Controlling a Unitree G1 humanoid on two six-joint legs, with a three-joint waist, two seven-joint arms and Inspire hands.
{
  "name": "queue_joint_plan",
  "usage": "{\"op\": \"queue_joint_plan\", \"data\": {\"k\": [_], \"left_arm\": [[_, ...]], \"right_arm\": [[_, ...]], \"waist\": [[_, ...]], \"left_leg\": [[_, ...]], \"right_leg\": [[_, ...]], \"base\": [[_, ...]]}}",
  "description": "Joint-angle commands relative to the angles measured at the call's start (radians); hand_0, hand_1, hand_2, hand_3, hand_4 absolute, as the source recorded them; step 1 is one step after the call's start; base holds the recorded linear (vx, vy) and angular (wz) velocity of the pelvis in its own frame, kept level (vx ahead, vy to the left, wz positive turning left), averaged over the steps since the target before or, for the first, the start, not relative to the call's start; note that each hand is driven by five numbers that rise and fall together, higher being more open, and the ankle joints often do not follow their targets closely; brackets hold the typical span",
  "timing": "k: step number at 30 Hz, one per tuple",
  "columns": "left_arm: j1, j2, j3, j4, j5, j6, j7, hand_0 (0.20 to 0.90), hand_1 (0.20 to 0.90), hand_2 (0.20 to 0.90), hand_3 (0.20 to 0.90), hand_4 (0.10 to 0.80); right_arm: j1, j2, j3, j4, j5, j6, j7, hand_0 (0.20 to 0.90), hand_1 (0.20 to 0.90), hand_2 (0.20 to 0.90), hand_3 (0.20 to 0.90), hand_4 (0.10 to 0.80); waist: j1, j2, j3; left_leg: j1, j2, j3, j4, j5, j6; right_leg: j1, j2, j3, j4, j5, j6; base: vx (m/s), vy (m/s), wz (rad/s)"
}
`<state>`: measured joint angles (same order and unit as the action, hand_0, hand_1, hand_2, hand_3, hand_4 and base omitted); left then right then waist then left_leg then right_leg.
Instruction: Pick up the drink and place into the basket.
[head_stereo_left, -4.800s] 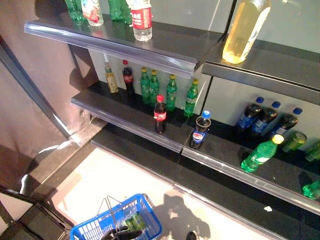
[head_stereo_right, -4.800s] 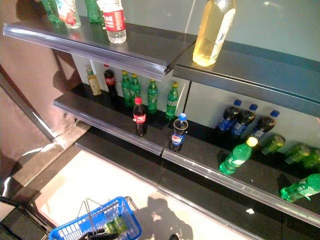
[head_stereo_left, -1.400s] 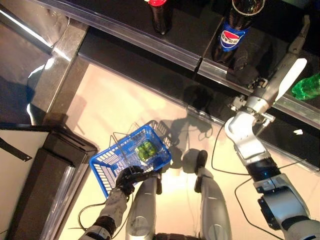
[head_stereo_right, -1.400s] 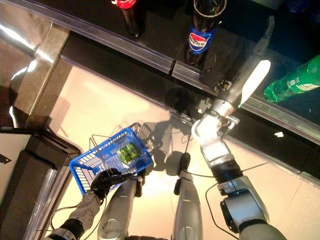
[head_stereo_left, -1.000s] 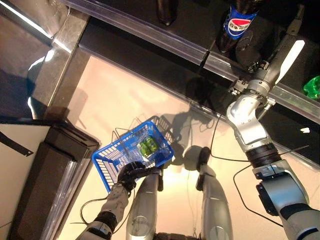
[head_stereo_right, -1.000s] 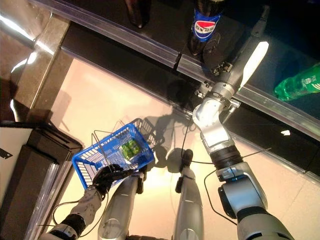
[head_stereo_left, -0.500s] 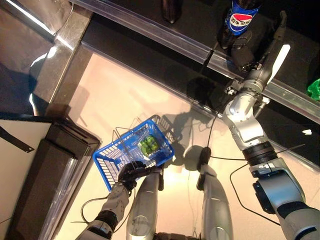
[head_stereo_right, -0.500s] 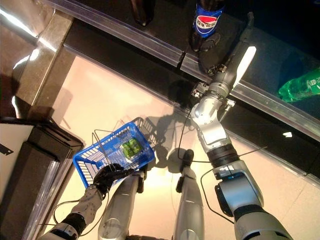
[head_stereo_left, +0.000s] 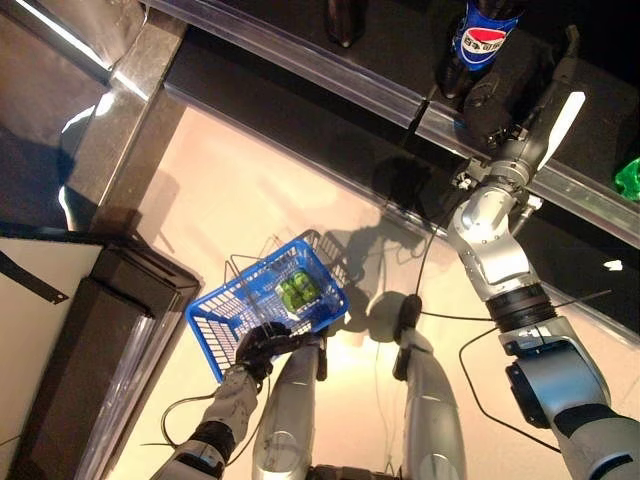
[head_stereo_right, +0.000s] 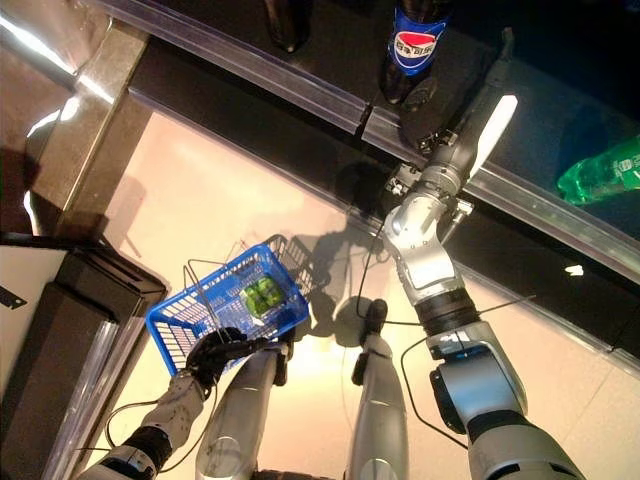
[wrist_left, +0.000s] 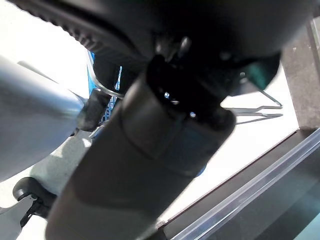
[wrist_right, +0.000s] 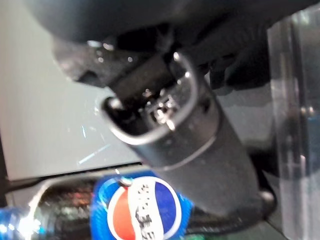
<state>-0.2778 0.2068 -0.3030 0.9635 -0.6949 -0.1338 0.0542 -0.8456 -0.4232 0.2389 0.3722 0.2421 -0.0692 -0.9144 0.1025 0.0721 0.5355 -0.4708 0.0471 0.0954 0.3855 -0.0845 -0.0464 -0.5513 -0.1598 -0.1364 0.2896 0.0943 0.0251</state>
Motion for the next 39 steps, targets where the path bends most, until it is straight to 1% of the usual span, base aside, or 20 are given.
{"op": "queue_joint_plan", "data": {"k": [1, 4, 7, 10, 18, 20, 22, 24, 27, 31, 36, 39], "left_arm": [[0.166, -0.035, -0.054, -0.01, -0.017, 0.013, -0.024, 0.3, 0.3, 0.3, 0.2, 0.1], [0.174, -0.04, -0.045, -0.003, -0.01, 0.008, -0.028, 0.3, 0.3, 0.3, 0.2, 0.1], [0.188, -0.054, -0.036, -0.005, -0.007, -0.003, -0.025, 0.3, 0.3, 0.3, 0.2, 0.1], [0.193, -0.059, -0.033, -0.009, -0.007, -0.006, -0.024, 0.3, 0.3, 0.3, 0.2, 0.1], [0.213, -0.073, -0.033, -0.003, -0.013, -0.013, -0.025, 0.3, 0.3, 0.3, 0.2, 0.1], [0.208, -0.07, -0.034, -0.002, -0.018, -0.007, -0.027, 0.3, 0.3, 0.3, 0.2, 0.1], [0.204, -0.067, -0.038, -0.004, -0.02, -0.002, -0.029, 0.3, 0.3, 0.3, 0.2, 0.1], [0.204, -0.063, -0.044, -0.005, -0.017, 0.0, -0.033, 0.3, 0.3, 0.3, 0.2, 0.1], [0.2, -0.059, -0.052, -0.001, -0.02, 0.001, -0.037, 0.3, 0.3, 0.3, 0.2, 0.1], [0.186, -0.052, -0.063, 0.005, -0.021, 0.013, -0.039, 0.3, 0.3, 0.3, 0.2, 0.1], [0.179, -0.043, -0.065, -0.001, -0.018, 0.03, -0.045, 0.3, 0.3, 0.3, 0.2, 0.1], [0.176, -0.039, -0.064, -0.005, -0.02, 0.04, -0.045, 0.3, 0.3, 0.3, 0.2, 0.1]], "right_arm": [[-0.02, -0.033, -0.067, -0.25, -0.123, -0.034, -0.069, 0.9, 0.9, 0.9, 0.9, 0.8], [0.012, -0.024, -0.073, -0.308, -0.146, -0.027, -0.073, 0.9, 0.9, 0.9, 0.9, 0.8], [0.057, -0.005, -0.069, -0.39, -0.154, -0.034, -0.051, 0.9, 0.9, 0.9, 0.9, 0.8], [0.087, 0.008, -0.062, -0.433, -0.145, -0.05, -0.038, 0.9, 0.9, 0.9, 0.9, 0.8], [0.147, 0.03, -0.036, -0.537, -0.143, -0.06, 0.014, 0.9, 0.9, 0.9, 0.9, 0.8], [0.136, 0.026, -0.029, -0.527, -0.12, -0.047, 0.018, 0.9, 0.9, 0.9, 0.9, 0.8], [0.124, 0.023, -0.021, -0.498, -0.034, -0.033, 0.024, 0.9, 0.9, 0.9, 0.9, 0.8], [0.104, 0.026, -0.01, -0.435, 0.022, -0.049, 0.033, 0.9, 0.9, 0.9, 0.9, 0.8], [0.065, 0.022, -0.01, -0.389, 0.021, -0.045, 0.034, 0.9, 0.9, 0.9, 0.9, 0.8], [-0.04, -0.002, -0.021, -0.3, 0.054, -0.026, 0.04, 0.9, 0.9, 0.9, 0.9, 0.8], [-0.112, -0.013, -0.023, -0.276, 0.054, -0.012, 0.07, 0.9, 0.9, 0.9, 0.9, 0.8], [-0.124, -0.013, -0.02, -0.284, 0.058, -0.001, 0.096, 0.9, 0.9, 0.9, 0.9, 0.8]], "waist": [[-0.022, 0.001, -0.015], [-0.031, 0.001, -0.015], [-0.042, 0.001, -0.015], [-0.048, 0.001, -0.015], [-0.057, 0.004, -0.015], [-0.056, 0.004, -0.015], [-0.053, 0.005, -0.015], [-0.044, 0.006, -0.015], [-0.035, 0.009, -0.015], [-0.014, 0.02, -0.015], [0.002, 0.023, -0.015], [0.004, 0.022, -0.015]], "left_leg": [[-0.041, -0.012, -0.071, -0.021, 0.101, 0.002], [-0.034, -0.009, -0.069, -0.018, 0.107, 0.0], [-0.028, -0.004, -0.067, -0.014, 0.118, -0.004], [-0.027, -0.001, -0.065, -0.019, 0.13, -0.005], [-0.004, 0.009, -0.063, -0.008, 0.144, -0.017], [-0.005, 0.008, -0.061, -0.008, 0.145, -0.017], [-0.006, 0.006, -0.061, -0.007, 0.145, -0.015], [-0.012, 0.006, -0.061, -0.007, 0.148, -0.014], [-0.016, 0.004, -0.067, -0.004, 0.151, -0.015], [-0.027, -0.007, -0.074, -0.005, 0.143, -0.009], [-0.036, -0.017, -0.08, -0.009, 0.132, -0.004], [-0.037, -0.021, -0.08, -0.012, 0.126, 0.0]], "right_leg": [[0.069, -0.005, -0.044, 0.081, -0.133, -0.009], [0.075, -0.001, -0.04, 0.085, -0.138, -0.013], [0.078, 0.005, -0.035, 0.092, -0.147, -0.02], [0.079, 0.008, -0.032, 0.089, -0.144, -0.024], [0.101, 0.012, -0.03, 0.109, -0.169, -0.034], [0.098, 0.01, -0.031, 0.111, -0.168, -0.033], [0.094, 0.008, -0.031, 0.113, -0.166, -0.033], [0.091, 0.005, -0.039, 0.112, -0.163, -0.035], [0.089, 0.004, -0.044, 0.113, -0.164, -0.035], [0.079, -0.004, -0.052, 0.116, -0.162, -0.034], [0.068, -0.009, -0.056, 0.12, -0.159, -0.03], [0.064, -0.012, -0.056, 0.121, -0.157, -0.027]], "base": [[0.0, 0.0, 0.0], [0.0, 0.0, 0.0], [0.0, 0.0, 0.0], [-0.012, 0.003, -0.04], [0.008, 0.003, -0.01], [0.0, 0.0, 0.0], [0.0, 0.0, 0.0], [0.0, 0.0, 0.0], [0.0, 0.0, 0.0], [0.006, 0.016, 0.0], [0.0, 0.0, 0.0], [0.014, 0.016, 0.03]]}}
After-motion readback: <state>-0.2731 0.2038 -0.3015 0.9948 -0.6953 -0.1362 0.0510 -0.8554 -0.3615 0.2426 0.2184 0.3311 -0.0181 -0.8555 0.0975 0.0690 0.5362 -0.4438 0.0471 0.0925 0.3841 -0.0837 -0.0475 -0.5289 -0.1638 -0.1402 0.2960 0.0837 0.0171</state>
